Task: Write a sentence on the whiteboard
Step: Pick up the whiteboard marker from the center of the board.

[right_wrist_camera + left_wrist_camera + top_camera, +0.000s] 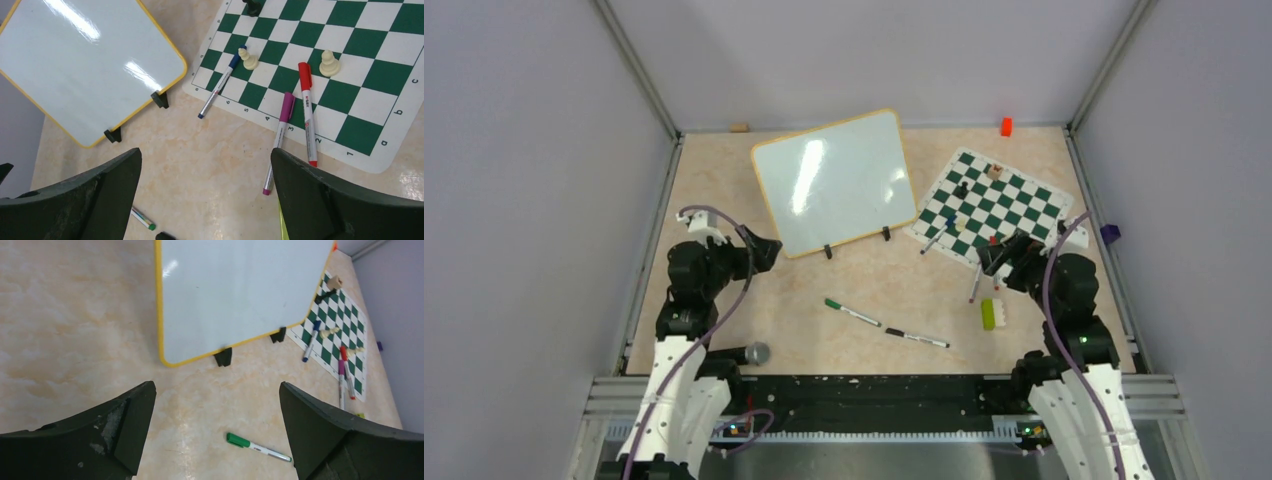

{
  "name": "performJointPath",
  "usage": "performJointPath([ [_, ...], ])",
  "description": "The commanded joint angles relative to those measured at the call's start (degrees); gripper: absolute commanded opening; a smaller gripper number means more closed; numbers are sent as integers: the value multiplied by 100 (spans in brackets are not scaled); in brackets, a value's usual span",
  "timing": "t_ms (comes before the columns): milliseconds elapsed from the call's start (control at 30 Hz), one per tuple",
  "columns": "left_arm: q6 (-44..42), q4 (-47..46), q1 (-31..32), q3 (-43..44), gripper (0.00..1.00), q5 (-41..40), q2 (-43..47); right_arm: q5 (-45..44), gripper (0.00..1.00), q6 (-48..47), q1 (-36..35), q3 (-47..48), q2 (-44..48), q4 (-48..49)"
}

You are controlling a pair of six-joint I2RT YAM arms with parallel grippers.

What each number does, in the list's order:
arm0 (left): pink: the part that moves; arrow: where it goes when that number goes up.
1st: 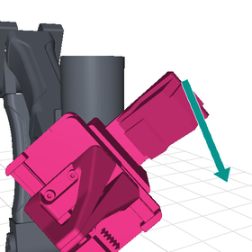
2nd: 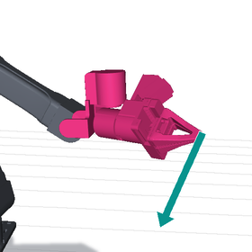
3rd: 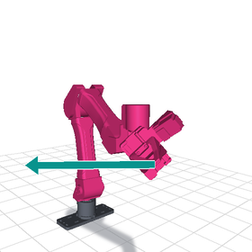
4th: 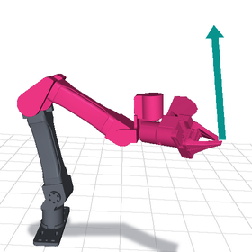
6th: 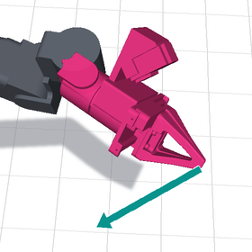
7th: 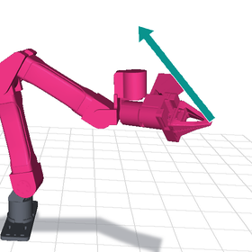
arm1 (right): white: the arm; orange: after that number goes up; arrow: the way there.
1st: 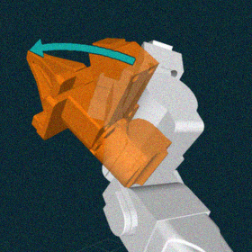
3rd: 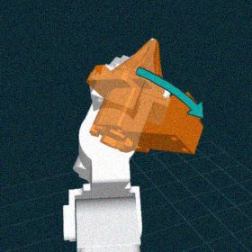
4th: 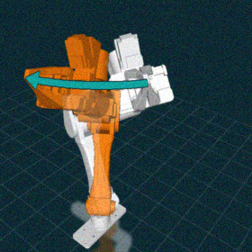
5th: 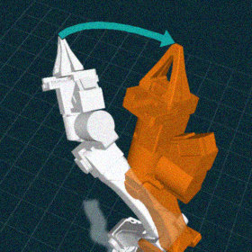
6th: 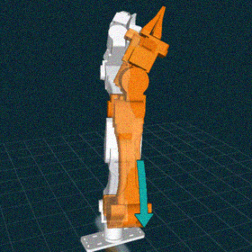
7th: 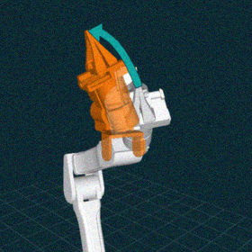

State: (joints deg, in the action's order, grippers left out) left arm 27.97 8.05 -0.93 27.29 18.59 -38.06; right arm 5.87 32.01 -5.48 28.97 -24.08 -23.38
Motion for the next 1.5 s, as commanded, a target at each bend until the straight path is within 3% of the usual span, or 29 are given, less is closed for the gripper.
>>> performJointPath([
  [0,-44,-444,-12,-122,99,952,297,-97,99,-15,-32,310,-313,-137],
  [67,-188,-407,8,-148,99,960,413,-195,98,56,-26,420,-726,-189],
  [167,-282,-536,64,-227,99,1087,698,-441,85,218,-32,676,-1279,-279],
  [267,-72,-749,259,-388,99,1109,1053,-843,78,242,-53,949,-1692,-448],
  [400,551,-1005,260,-630,98,415,1314,-1400,78,11,-256,1169,-2207,-655],
  [533,1225,-935,266,-959,99,-220,1610,-1687,67,-140,-663,1222,-2879,-637],
  [600,1239,-1239,261,-1171,98,39,1711,-1858,60,-112,-850,1225,-3176,-620],
  [700,1212,-1392,260,-1224,98,527,1619,-1967,59,25,-1032,1151,-3498,-514],
  [933,1175,-1780,264,-1192,95,1472,875,-2104,47,377,-1224,809,-3918,-45],
  [1067,1130,-1854,264,-1130,94,1654,706,-2533,45,714,-1270,747,-4285,-73],
  [1367,1080,-1897,269,-1182,94,1712,788,-2358,45,684,-1349,680,-5018,308],
  [1467,1075,-1929,270,-1184,94,1741,772,-2395,40,662,-1382,693,-5207,357],
])
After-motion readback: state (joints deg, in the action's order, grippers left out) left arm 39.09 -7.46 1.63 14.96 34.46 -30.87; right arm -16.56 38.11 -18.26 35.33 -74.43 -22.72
